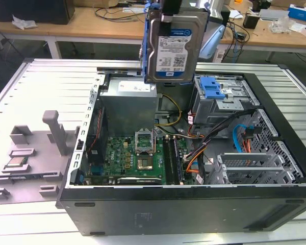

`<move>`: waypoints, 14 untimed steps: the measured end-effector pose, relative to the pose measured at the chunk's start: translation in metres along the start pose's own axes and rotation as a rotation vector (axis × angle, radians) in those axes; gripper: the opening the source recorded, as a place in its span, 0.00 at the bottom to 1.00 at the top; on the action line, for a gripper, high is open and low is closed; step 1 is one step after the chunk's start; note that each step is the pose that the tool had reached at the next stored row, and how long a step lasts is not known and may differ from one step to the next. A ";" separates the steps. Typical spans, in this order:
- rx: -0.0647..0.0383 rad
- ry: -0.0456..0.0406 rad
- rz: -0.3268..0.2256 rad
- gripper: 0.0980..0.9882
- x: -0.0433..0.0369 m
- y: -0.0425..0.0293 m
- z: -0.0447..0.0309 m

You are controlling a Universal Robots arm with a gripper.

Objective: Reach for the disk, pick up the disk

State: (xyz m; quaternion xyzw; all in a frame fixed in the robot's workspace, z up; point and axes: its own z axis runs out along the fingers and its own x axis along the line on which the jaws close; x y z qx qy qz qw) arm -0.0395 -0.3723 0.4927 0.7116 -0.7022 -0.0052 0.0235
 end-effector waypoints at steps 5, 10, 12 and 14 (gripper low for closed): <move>0.000 0.0000 0.000 0.30 0.0004 -0.0276 -0.0011; 0.000 -0.0001 0.000 0.30 0.0006 -0.0458 -0.0018; 0.000 -0.0001 0.000 0.30 0.0007 -0.0546 -0.0022; 0.000 -0.0001 0.000 0.30 0.0008 -0.0617 -0.0025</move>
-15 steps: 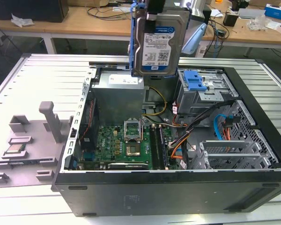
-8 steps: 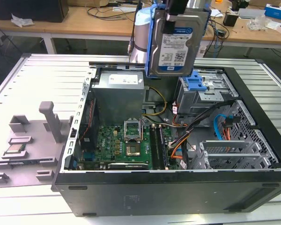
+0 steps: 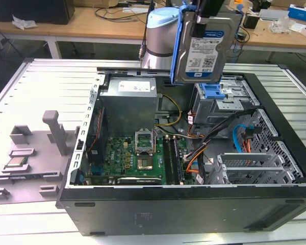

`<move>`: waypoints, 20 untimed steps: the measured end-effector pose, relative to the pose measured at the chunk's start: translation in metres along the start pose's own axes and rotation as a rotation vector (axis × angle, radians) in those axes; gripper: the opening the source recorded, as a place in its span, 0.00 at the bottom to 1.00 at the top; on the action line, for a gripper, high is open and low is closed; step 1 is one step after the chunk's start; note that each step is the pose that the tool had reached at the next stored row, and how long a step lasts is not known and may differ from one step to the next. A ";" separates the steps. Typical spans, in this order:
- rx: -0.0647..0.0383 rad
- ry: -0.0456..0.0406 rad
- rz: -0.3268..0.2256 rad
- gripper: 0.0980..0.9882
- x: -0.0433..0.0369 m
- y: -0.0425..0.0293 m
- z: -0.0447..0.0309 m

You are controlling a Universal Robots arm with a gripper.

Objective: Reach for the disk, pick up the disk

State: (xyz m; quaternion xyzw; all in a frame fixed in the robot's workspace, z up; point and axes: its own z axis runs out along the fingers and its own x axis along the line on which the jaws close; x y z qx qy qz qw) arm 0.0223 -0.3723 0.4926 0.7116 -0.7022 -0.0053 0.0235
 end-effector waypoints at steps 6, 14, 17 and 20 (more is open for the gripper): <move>0.000 0.0000 0.000 0.30 0.0003 -0.0210 -0.0009; 0.000 0.0000 0.000 0.30 0.0007 -0.0539 -0.0022; 0.000 -0.0001 0.000 0.30 0.0009 -0.0679 -0.0027; 0.000 0.0001 0.000 0.30 0.0011 -0.0820 -0.0034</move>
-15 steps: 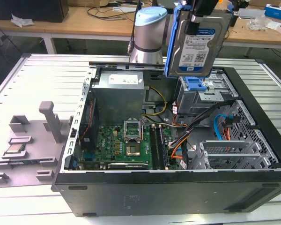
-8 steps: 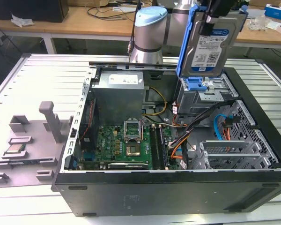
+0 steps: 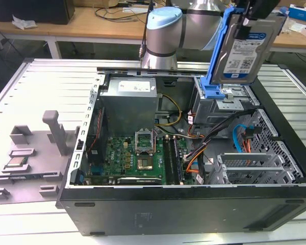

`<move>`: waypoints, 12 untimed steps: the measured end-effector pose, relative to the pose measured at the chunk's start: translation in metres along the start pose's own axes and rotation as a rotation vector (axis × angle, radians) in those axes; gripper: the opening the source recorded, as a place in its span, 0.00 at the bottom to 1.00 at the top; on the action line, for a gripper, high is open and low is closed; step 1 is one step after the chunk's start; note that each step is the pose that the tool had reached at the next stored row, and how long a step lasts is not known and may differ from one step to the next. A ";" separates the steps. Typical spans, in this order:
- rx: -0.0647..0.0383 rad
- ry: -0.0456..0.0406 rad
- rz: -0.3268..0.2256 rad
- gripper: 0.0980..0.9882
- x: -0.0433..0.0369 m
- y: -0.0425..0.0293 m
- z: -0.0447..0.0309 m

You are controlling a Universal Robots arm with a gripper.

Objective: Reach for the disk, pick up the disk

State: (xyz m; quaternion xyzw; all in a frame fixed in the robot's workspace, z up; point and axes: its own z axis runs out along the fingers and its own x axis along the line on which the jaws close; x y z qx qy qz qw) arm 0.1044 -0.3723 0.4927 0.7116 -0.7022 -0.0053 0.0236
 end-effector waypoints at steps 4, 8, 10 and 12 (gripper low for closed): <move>0.000 -0.0001 0.000 0.30 0.0002 -0.0151 -0.0006; 0.000 -0.0002 0.000 0.30 0.0004 -0.0269 -0.0010; 0.000 -0.0001 0.000 0.30 0.0004 -0.0322 -0.0013; 0.000 -0.0001 0.000 0.30 0.0006 -0.0389 -0.0015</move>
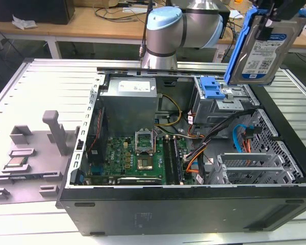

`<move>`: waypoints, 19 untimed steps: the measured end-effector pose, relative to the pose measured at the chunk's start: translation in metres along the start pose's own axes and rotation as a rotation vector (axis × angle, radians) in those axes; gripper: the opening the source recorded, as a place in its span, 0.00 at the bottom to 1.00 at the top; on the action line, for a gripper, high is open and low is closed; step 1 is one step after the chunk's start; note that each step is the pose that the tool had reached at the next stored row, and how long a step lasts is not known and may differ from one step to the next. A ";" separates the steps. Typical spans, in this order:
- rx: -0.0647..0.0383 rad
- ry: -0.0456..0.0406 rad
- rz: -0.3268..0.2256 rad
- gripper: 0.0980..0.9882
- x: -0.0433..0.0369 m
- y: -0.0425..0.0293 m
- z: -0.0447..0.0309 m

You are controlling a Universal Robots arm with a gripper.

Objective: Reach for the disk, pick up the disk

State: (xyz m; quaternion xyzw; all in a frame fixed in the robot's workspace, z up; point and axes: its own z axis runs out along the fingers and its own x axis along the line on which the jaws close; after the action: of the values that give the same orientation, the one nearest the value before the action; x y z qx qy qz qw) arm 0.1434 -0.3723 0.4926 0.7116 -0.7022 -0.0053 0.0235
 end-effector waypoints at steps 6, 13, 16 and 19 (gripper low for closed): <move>0.000 0.0001 0.000 0.30 0.0003 -0.0217 -0.0009; 0.000 0.0001 0.000 0.30 0.0005 -0.0405 -0.0017; 0.000 0.0002 0.000 0.30 0.0042 -0.0404 -0.0015; 0.000 0.0000 0.000 0.30 0.0138 -0.0400 -0.0010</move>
State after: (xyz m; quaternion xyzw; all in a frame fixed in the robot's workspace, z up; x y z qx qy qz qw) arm 0.1836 -0.3855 0.4924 0.7115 -0.7023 -0.0054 0.0236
